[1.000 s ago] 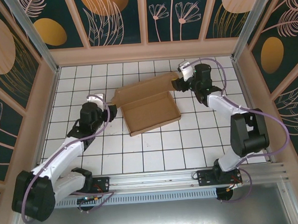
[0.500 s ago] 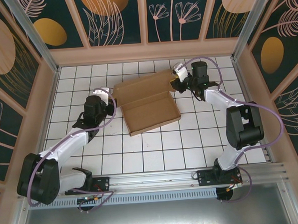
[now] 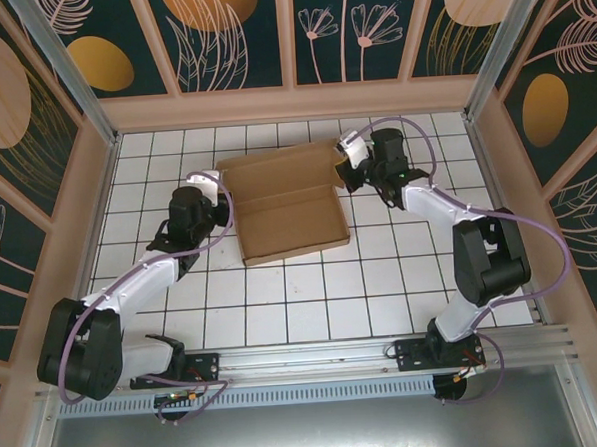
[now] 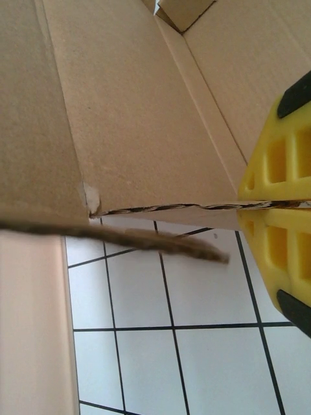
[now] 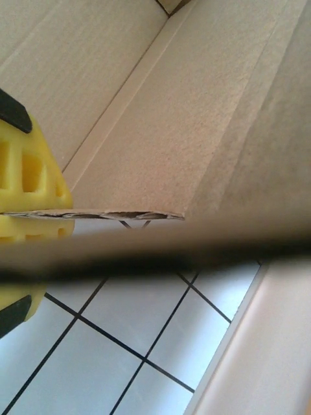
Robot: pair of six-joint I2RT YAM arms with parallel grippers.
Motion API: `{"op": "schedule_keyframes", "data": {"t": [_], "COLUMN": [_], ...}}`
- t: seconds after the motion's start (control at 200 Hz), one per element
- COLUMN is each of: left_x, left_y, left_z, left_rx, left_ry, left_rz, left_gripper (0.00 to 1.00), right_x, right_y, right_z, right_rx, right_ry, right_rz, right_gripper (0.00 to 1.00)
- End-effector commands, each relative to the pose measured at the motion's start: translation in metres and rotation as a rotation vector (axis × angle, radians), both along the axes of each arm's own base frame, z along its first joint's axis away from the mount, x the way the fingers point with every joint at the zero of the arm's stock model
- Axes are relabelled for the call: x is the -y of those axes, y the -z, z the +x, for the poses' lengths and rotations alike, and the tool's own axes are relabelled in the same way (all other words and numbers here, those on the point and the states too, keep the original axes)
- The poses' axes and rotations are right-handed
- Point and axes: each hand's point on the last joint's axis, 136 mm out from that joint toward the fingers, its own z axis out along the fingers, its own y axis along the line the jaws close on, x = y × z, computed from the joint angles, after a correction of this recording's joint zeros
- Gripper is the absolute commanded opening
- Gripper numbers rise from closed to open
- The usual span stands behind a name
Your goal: Fold the paper box
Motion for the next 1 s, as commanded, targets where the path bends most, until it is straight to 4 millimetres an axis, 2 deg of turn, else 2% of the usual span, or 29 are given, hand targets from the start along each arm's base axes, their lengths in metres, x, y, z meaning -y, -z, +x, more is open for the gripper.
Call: {"op": "schedule_keyframes", "data": {"t": [0.0,0.145,0.27,0.315,0.355,0.485,0.56,0.626,0.726,0.851,0.996], "left_x": [0.010,0.013,0.013,0.013,0.013,0.013,0.012,0.013,0.013,0.012,0.009], "left_y": [-0.028,-0.030,-0.031,-0.030,-0.030,-0.031,-0.031,-0.033,-0.033,-0.028,-0.016], "left_z": [0.011,0.013,0.012,0.012,0.012,0.012,0.014,0.015,0.019,0.021,0.022], "left_rx": [0.078,0.081,0.085,0.084,0.084,0.086,0.089,0.097,0.107,0.120,0.133], "left_ry": [0.010,0.010,0.012,0.010,0.010,0.001,-0.009,-0.009,-0.023,-0.034,-0.052], "left_rz": [-0.085,-0.115,-0.123,-0.126,-0.131,-0.156,-0.166,-0.179,-0.206,-0.223,-0.223], "left_gripper": [0.09,0.09,0.09,0.09,0.09,0.09,0.09,0.09,0.08,0.07,0.09], "right_x": [-0.017,-0.013,-0.001,-0.003,0.005,-0.009,-0.019,-0.014,-0.011,-0.008,-0.010], "right_y": [-0.016,-0.011,-0.019,-0.022,-0.025,-0.028,-0.026,-0.023,-0.025,-0.038,-0.039], "right_z": [-0.007,-0.002,0.001,0.002,0.006,0.005,0.006,0.008,0.009,0.009,0.006], "right_rx": [0.015,0.002,-0.028,-0.052,-0.058,-0.036,-0.016,0.010,0.055,0.153,0.243], "right_ry": [0.080,0.291,0.521,0.555,0.633,0.726,0.725,0.788,0.794,0.756,0.683], "right_rz": [0.049,0.058,0.230,0.293,0.336,0.369,0.360,0.358,0.392,0.398,0.388], "right_gripper": [0.00,0.00,0.00,0.00,0.00,0.00,0.00,0.00,0.00,0.00,0.00]}}
